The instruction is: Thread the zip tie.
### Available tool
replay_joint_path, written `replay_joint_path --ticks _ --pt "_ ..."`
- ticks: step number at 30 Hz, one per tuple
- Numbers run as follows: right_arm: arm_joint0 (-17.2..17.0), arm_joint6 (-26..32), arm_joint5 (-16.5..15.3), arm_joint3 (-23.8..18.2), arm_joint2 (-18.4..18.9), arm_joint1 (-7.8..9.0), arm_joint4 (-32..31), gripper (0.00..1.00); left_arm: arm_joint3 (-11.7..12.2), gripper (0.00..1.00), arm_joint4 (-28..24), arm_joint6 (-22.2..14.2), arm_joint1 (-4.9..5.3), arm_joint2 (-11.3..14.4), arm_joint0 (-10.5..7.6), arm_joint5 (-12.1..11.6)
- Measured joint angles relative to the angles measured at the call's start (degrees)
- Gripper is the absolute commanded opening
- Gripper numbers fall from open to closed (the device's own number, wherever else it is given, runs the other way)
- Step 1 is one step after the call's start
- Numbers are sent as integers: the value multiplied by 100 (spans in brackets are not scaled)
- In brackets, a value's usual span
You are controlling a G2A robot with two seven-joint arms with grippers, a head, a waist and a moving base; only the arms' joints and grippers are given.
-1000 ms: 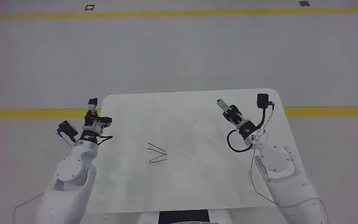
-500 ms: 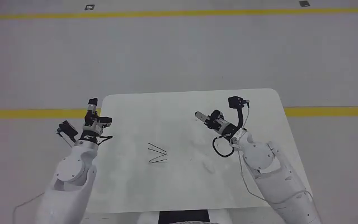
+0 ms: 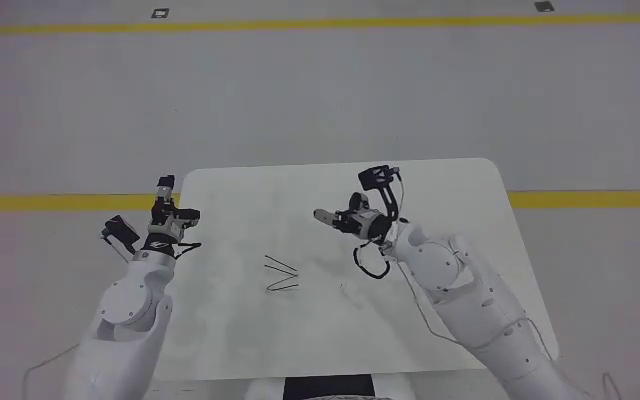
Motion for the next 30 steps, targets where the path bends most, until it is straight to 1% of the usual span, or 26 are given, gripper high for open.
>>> replay_joint_path --ticks 3,4,7,8,23,24,26,28,30 --pt "355 123 75 325 -423 -106 -91 100 0 100 0 0 0 0 0 0" --pt "490 163 78 494 -595 -154 -95 100 0 100 0 0 0 0 0 0" --pt "740 251 -5 863 -972 -260 -126 100 0 100 0 0 0 0 0 0" --pt "772 245 -50 914 -1030 -276 -126 100 0 100 0 0 0 0 0 0" --pt "782 231 -73 918 -1044 -282 -127 100 0 100 0 0 0 0 0 0" --pt "823 275 -114 877 -1090 -297 -172 100 0 100 0 0 0 0 0 0" --pt "1063 547 -234 808 -1420 -380 -470 100 0 100 0 0 0 0 0 0" --pt "1335 800 -289 914 -1772 -481 -661 100 0 100 0 0 0 0 0 0" --pt "1558 952 -346 1063 -2003 -577 -676 100 0 100 0 0 0 0 0 0"
